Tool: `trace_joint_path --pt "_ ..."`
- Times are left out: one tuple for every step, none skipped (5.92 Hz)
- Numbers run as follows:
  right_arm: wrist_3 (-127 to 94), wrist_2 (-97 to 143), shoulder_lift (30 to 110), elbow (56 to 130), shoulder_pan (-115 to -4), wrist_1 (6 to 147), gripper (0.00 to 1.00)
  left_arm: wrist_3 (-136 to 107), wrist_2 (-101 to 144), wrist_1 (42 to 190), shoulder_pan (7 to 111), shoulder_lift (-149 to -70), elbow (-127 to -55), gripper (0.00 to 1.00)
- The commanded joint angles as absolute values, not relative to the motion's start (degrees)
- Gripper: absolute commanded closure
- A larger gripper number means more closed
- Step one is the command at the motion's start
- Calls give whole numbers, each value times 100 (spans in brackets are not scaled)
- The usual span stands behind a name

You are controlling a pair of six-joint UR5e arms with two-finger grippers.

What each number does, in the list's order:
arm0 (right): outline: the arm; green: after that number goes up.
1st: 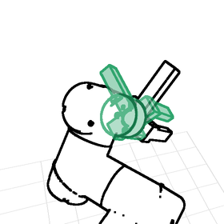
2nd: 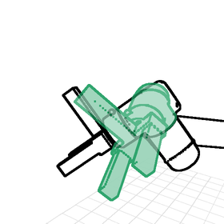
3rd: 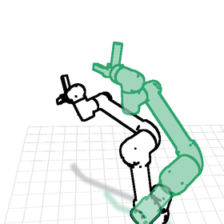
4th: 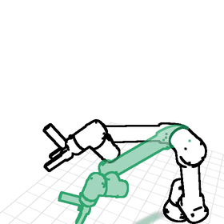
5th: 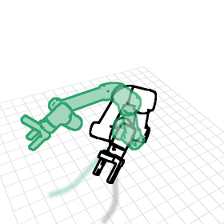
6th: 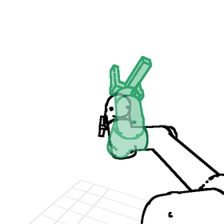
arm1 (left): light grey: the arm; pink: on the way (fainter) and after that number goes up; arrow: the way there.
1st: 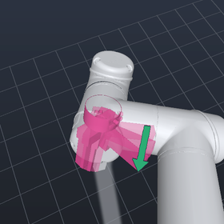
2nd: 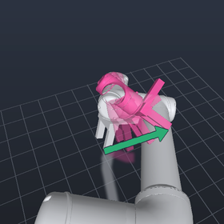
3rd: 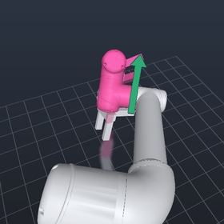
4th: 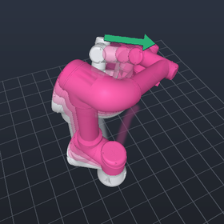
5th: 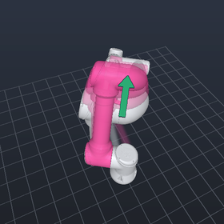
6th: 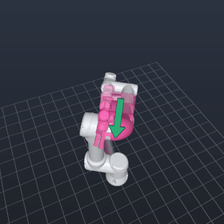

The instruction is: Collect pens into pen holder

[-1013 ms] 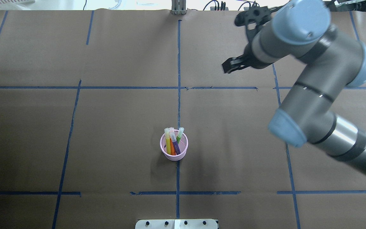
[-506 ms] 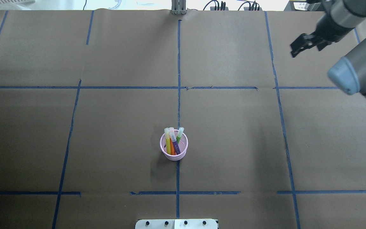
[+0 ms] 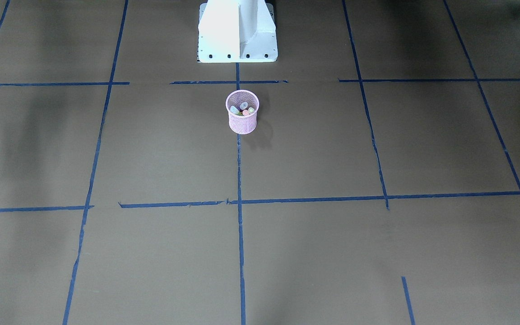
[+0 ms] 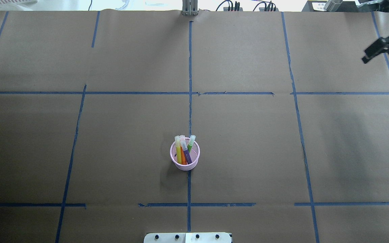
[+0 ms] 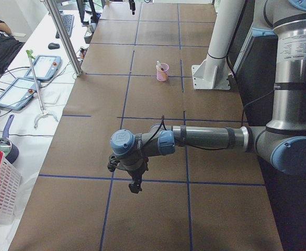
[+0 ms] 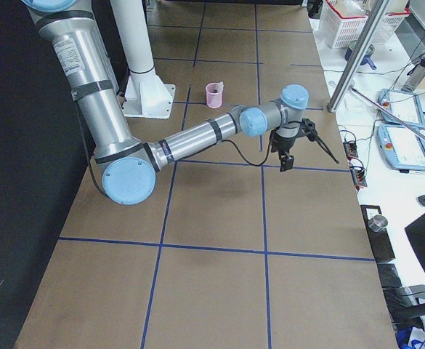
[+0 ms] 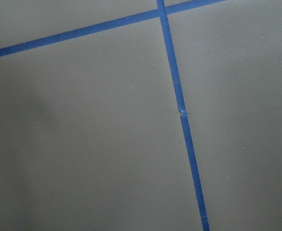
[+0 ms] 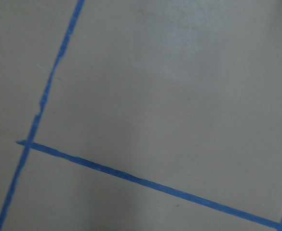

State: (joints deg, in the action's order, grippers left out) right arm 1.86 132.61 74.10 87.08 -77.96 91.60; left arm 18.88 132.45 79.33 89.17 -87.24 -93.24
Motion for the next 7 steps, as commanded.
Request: trace_joint_path --pt "1522 13490 7898 8176 -8583 9141 0 1890 13245 7937 8956 -8736 -9325 0" --pt "1790 13509 8284 8261 -8961 9123 0 1890 13245 7937 8956 -8736 -9325 0" --pt "1793 13509 8697 8497 -9078 9071 0 1890 13245 7937 8956 -8728 -9334 0" --pt "1741 13526 9127 8830 -9131 8888 0 1890 13245 7928 8956 -8719 -9325 0" --pt "1714 13544 9341 9085 -9219 8903 0 1890 13245 7928 8956 -8719 -9325 0" --pt "1714 13535 9552 9323 -9228 8895 0 1881 13245 7928 8956 -8719 -9325 0" --pt "1696 13526 9606 9421 -9229 8903 0 1881 13245 7928 8956 -8719 -9316 0"
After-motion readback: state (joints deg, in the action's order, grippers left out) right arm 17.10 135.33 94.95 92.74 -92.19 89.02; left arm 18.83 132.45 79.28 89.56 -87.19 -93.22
